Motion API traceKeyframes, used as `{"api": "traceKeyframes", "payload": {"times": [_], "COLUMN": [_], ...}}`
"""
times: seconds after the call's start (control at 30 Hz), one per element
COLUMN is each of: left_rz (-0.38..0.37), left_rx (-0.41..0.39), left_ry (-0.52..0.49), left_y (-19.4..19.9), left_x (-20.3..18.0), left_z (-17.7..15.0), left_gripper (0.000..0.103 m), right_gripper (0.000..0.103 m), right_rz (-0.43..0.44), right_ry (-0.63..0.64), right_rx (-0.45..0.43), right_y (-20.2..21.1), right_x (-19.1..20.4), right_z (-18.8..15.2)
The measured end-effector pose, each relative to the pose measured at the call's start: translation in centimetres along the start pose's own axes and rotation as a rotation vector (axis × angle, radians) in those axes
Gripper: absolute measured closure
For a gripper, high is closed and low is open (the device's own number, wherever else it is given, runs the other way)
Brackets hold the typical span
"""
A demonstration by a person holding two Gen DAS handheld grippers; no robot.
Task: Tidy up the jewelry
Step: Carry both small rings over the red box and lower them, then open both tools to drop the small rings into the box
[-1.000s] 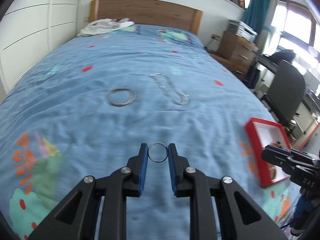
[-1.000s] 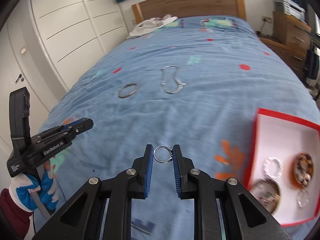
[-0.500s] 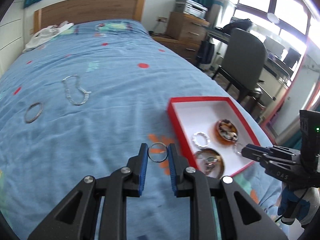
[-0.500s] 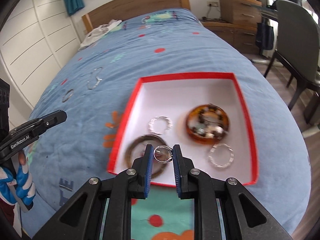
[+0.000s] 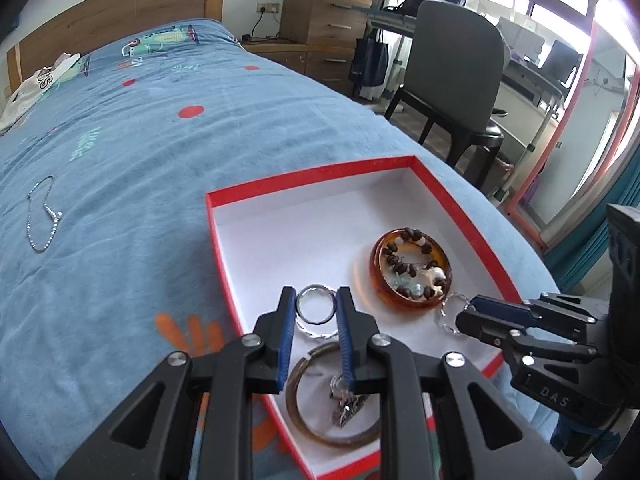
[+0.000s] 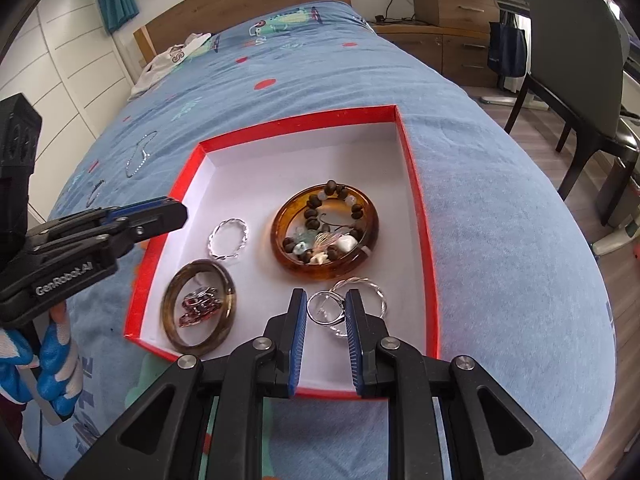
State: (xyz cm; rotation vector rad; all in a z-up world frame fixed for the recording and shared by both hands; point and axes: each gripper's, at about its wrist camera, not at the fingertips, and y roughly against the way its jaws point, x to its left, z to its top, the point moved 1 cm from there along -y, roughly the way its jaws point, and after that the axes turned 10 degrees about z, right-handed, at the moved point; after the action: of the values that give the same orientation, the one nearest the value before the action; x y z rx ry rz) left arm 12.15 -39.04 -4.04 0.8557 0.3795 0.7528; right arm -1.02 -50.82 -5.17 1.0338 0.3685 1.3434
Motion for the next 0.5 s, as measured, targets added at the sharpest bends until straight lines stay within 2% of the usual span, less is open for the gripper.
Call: {"api": "traceKeyframes", "payload": {"times": [0.3, 0.5], "left_rz": [0.019, 0.028], "left_rx": [0.062, 0.063], "left_ry": [-0.014, -0.034], "left_y": [-3.1, -3.5], "left_x": [-0.7, -1.1], "left_z": [-0.5, -0.7], "left_gripper": [0.084, 0.084], "right_gripper": [0.083, 0.083], "right_rz": [-0.014, -0.035], "right_ry": [0.035, 0.068], "right_rx": [0.029, 0.046], "right_y": [-1.3, -1.6], "right_x": [-0.3, 0.0], "right_z": [-0.1, -0.3]}}
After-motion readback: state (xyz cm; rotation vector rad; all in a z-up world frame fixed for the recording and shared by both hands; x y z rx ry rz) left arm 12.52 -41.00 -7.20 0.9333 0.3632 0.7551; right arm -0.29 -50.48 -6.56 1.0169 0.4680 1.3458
